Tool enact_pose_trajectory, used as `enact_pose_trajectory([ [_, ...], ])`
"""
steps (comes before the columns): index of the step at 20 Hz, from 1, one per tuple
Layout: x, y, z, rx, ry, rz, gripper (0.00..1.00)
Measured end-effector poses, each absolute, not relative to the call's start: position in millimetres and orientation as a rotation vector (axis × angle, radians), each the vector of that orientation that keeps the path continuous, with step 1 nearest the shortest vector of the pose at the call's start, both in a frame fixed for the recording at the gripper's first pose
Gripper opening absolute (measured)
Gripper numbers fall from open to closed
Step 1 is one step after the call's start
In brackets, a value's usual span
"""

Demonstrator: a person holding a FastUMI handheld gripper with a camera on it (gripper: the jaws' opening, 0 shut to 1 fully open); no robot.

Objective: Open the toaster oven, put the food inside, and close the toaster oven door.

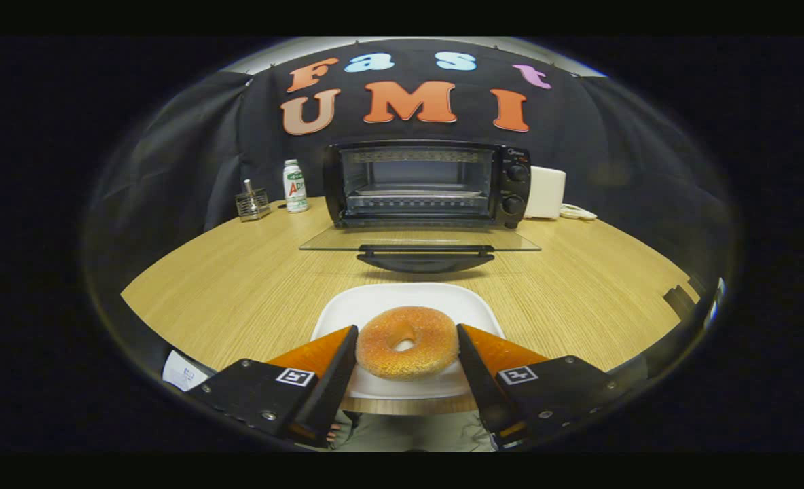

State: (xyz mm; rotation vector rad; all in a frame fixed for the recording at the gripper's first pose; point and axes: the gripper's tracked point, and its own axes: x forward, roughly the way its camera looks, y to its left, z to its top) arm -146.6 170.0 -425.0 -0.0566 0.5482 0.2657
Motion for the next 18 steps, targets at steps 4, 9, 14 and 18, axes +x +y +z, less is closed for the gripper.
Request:
enact_pose_trajectory([
  [4, -133.3, 180.3, -393.5, 0.029, 0.510, 0.280, 0.76],
  [9, -94.5, 188.4, -337.5, 0.175, 0.432, 0.281, 0.76],
  [14, -40.1, 201.5, -295.7, 0.309, 0.370, 0.265, 0.76],
  [18, 4.9, 220.8, -278.4, 0.490, 0.368, 0.279, 0.76],
])
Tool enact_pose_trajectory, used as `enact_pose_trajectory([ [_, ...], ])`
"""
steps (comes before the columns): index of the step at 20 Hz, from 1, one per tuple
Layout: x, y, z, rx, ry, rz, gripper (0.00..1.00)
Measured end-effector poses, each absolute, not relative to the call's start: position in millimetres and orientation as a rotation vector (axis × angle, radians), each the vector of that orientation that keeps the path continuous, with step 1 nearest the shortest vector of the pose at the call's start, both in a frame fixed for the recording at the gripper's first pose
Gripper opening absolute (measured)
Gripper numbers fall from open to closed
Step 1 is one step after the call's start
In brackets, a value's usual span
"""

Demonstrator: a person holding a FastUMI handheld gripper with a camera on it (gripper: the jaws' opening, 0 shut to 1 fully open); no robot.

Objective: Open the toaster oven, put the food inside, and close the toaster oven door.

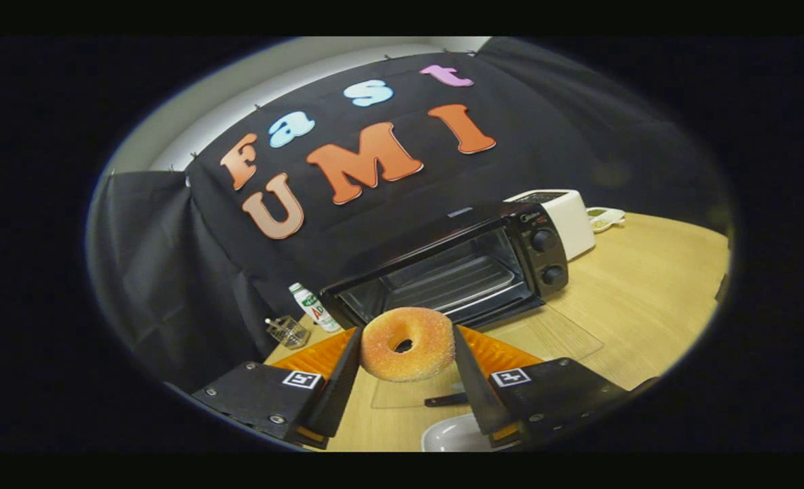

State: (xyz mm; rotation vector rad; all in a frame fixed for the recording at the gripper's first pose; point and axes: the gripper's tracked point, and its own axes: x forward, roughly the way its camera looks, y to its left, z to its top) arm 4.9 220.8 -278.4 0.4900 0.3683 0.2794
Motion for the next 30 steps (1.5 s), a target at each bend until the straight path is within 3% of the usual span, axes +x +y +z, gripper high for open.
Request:
enact_pose_trajectory([
  [12, 110.8, 227.4, -319.9, 0.813, 0.492, 0.156, 0.76],
  [25, 151.2, 229.3, -338.6, 0.701, 0.493, 0.088, 0.83],
  [30, 146.5, 234.8, -334.9, 0.626, 0.476, 0.113, 0.94],
])
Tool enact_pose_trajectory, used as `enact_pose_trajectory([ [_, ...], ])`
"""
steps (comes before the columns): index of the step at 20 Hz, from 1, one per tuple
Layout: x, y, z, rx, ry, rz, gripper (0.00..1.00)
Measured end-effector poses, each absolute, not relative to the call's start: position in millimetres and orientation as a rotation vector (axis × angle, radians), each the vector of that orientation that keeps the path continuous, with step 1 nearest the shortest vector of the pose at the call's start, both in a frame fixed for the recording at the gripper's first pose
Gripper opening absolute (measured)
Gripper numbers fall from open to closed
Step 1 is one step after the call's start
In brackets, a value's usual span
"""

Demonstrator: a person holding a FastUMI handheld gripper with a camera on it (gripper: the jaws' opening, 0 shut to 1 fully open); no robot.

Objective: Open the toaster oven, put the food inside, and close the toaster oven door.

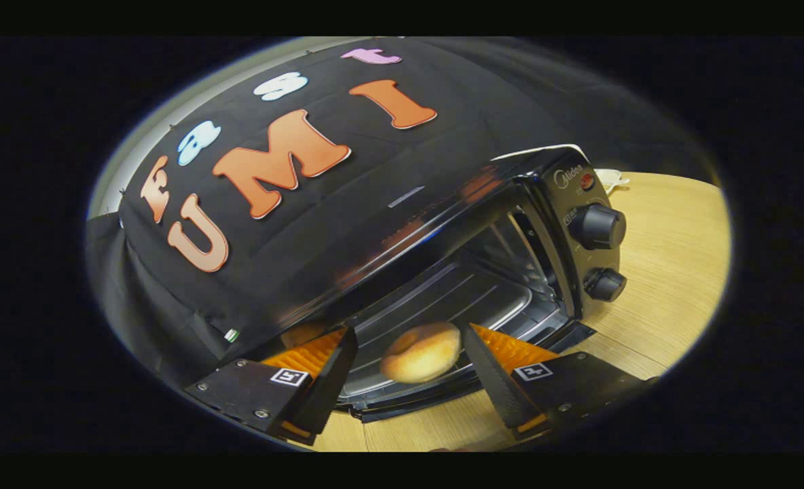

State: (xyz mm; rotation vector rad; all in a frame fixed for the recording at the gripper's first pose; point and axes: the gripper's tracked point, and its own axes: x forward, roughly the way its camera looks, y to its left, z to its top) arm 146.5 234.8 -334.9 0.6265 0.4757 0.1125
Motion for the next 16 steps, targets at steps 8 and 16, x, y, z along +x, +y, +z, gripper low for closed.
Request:
enact_pose_trajectory([
  [8, 105.2, 230.2, -310.4, 0.610, 0.456, 0.168, 0.98],
  [16, 26.6, 205.1, -300.1, 0.463, 0.408, 0.202, 0.98],
])
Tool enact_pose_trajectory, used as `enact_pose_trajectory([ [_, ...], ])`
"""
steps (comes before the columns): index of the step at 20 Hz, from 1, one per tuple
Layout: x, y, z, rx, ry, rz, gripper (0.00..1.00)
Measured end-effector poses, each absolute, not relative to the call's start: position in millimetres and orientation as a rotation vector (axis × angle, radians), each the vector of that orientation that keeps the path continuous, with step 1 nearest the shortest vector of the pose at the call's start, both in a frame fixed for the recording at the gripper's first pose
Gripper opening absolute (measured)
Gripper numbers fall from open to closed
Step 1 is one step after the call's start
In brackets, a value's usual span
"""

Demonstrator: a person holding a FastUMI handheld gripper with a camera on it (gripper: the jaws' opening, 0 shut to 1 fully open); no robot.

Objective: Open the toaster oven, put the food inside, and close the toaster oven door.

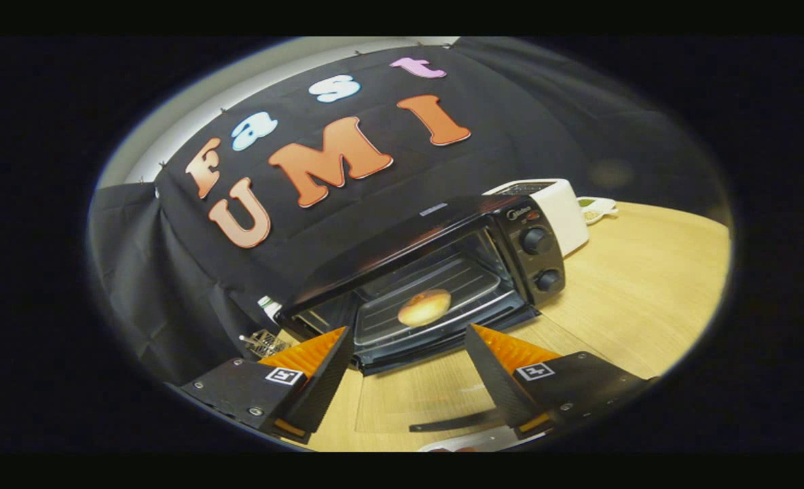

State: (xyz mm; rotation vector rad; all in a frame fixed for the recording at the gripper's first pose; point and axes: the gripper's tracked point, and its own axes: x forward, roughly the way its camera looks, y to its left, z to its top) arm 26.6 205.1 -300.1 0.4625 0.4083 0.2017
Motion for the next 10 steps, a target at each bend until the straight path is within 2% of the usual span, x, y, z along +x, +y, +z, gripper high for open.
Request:
enact_pose_trajectory([
  [10, -40.9, 179.4, -357.3, 0.129, 0.458, 0.166, 0.98],
])
